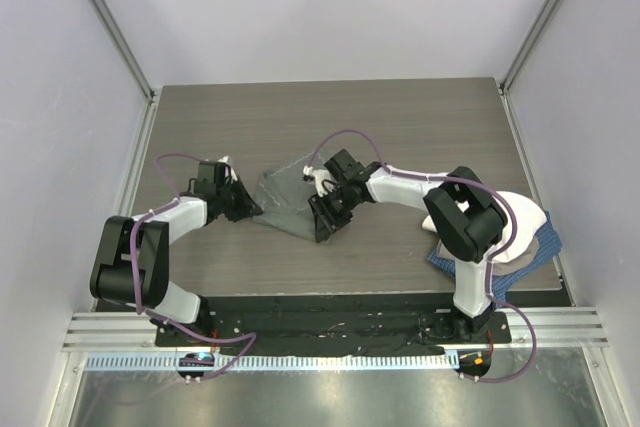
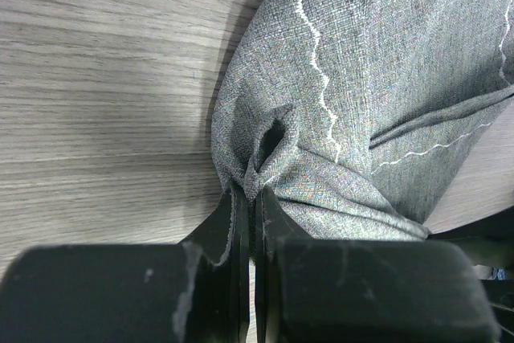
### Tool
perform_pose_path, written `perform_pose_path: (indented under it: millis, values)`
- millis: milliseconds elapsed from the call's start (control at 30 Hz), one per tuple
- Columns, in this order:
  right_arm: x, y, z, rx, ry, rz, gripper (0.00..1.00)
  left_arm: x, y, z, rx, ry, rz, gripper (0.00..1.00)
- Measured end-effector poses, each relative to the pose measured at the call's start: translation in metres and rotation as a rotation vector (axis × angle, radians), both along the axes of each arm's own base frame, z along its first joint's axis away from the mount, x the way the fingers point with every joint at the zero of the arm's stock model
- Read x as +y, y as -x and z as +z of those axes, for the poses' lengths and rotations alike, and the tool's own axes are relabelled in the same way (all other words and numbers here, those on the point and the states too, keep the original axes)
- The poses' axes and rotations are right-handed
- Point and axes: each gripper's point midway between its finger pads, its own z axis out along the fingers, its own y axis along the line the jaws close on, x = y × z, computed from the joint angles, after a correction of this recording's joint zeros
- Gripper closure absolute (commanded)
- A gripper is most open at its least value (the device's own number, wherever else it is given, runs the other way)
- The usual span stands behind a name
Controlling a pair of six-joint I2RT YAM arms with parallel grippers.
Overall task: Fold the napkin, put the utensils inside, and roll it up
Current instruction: Roll the napkin with the utensil
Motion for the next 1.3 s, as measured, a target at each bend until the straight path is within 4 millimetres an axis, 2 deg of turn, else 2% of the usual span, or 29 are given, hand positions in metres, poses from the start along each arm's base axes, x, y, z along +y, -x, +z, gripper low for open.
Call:
perform_pose_path:
  millis: [200, 300, 333, 400, 500, 600, 700, 767, 900, 1067, 1300]
  values:
    - [0.002, -0.001, -0.004, 0.030, -0.007, 0.003, 0.60, 0.000, 0.000, 0.000, 0.000, 0.000, 0.000, 1.00]
    - [0.002, 0.000, -0.001, 0.026, -0.010, 0.004, 0.54, 0.000, 0.000, 0.000, 0.003, 0.002, 0.002, 1.00]
    - [0.002, 0.000, 0.001, 0.016, -0.005, 0.004, 0.47, 0.000, 0.000, 0.001, 0.003, 0.003, 0.003, 1.00]
    - [0.002, 0.001, 0.008, -0.016, 0.009, 0.006, 0.41, 0.000, -0.001, 0.002, 0.009, 0.003, 0.005, 1.00]
    - [0.008, 0.001, 0.032, -0.159, 0.036, 0.032, 0.36, -0.002, -0.001, 0.005, 0.022, 0.012, 0.012, 1.00]
    - [0.030, -0.001, 0.060, -0.395, 0.043, 0.062, 0.34, -0.005, -0.001, 0.008, 0.034, 0.028, 0.007, 1.00]
    - [0.057, -0.003, 0.076, -0.609, 0.024, 0.073, 0.32, -0.008, -0.002, 0.009, 0.047, 0.042, -0.001, 1.00]
    - [0.070, 0.001, 0.073, -0.721, 0.026, 0.087, 0.31, -0.009, 0.000, 0.009, 0.059, 0.050, -0.006, 1.00]
    - [0.082, -0.001, 0.048, -0.850, 0.091, 0.110, 0.32, -0.011, 0.005, 0.008, 0.078, 0.062, -0.015, 1.00]
    - [0.083, -0.016, 0.021, -0.944, 0.166, 0.125, 0.32, -0.012, 0.006, 0.009, 0.087, 0.067, -0.020, 1.00]
    - [0.083, -0.029, 0.014, -1.040, 0.202, 0.151, 0.38, -0.012, 0.007, 0.009, 0.094, 0.067, -0.020, 1.00]
